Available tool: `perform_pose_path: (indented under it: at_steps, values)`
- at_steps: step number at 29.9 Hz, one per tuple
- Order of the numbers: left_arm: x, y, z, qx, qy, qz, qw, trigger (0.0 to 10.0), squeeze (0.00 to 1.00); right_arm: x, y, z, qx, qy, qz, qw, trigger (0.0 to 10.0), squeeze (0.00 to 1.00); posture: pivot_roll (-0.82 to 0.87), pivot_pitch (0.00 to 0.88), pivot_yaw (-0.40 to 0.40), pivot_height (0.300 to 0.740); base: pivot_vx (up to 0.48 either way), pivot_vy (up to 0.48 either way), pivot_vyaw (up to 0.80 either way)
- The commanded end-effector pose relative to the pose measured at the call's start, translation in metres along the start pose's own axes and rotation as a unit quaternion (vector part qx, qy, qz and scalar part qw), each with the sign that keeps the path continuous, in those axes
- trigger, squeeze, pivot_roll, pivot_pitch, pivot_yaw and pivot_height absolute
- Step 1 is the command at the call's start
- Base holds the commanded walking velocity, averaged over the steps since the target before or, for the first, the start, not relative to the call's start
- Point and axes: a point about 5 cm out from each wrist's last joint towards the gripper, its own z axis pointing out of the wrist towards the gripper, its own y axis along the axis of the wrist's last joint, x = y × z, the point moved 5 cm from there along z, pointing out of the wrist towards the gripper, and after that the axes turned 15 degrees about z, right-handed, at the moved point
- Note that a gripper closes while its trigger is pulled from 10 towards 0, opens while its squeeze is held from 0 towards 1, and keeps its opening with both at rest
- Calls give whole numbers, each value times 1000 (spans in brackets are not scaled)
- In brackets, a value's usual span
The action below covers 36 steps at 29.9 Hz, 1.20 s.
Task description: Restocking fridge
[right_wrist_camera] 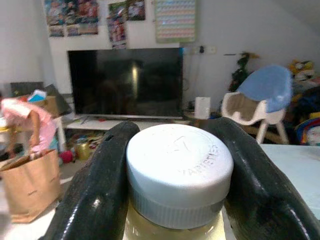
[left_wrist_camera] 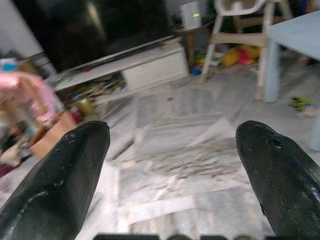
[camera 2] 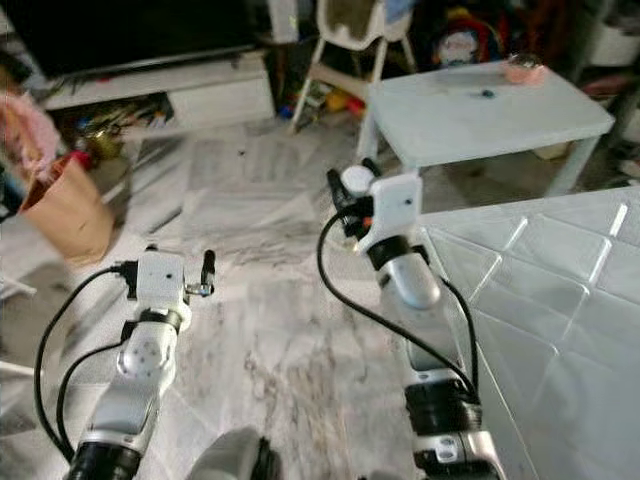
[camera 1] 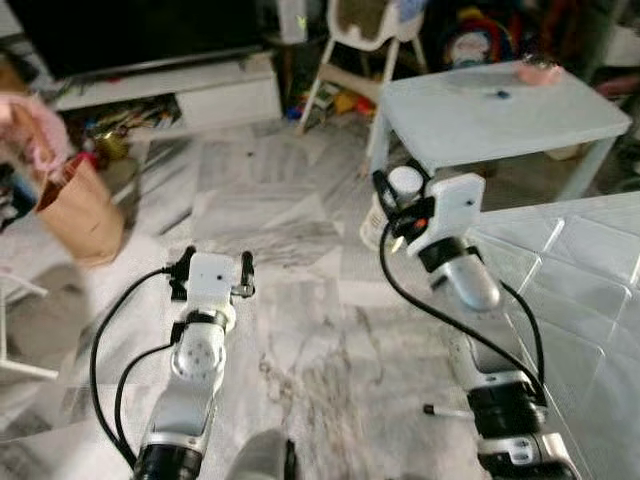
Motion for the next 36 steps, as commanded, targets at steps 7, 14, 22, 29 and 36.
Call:
perform_pose_path:
  at_steps: [7, 14, 22, 29, 36]
  values:
    - [14, -11, -7, 13, 25, 16, 999, 10000, 0, 15, 1, -5, -6, 28, 7, 1000, 10000, 0, 51, 0, 58, 740, 0, 0, 800]
    - [15, -14, -9, 20, 33, 13, 999, 10000, 0, 13, -3, -10, 0, 25, 7, 1000, 10000, 0, 51, 0, 59, 740, 0, 0, 800]
    - [34, -20, -16, 24, 69, 17, 997, 10000, 0, -13, -19, -35, 31, -18, -16, 999, 10000, 0, 76, 0, 35, 740, 0, 0, 800]
    - [39, -34, -33, 41, 68, 19, 997, 10000, 0, -32, -25, -50, 46, -52, -33, 997, 10000, 0, 76, 0, 38, 740, 0, 170, 769]
    - [32, -26, -30, 29, 60, 18, 998, 10000, 0, -35, -20, -38, 39, -56, -36, 997, 10000, 0, 86, 0, 13, 740, 0, 480, 170]
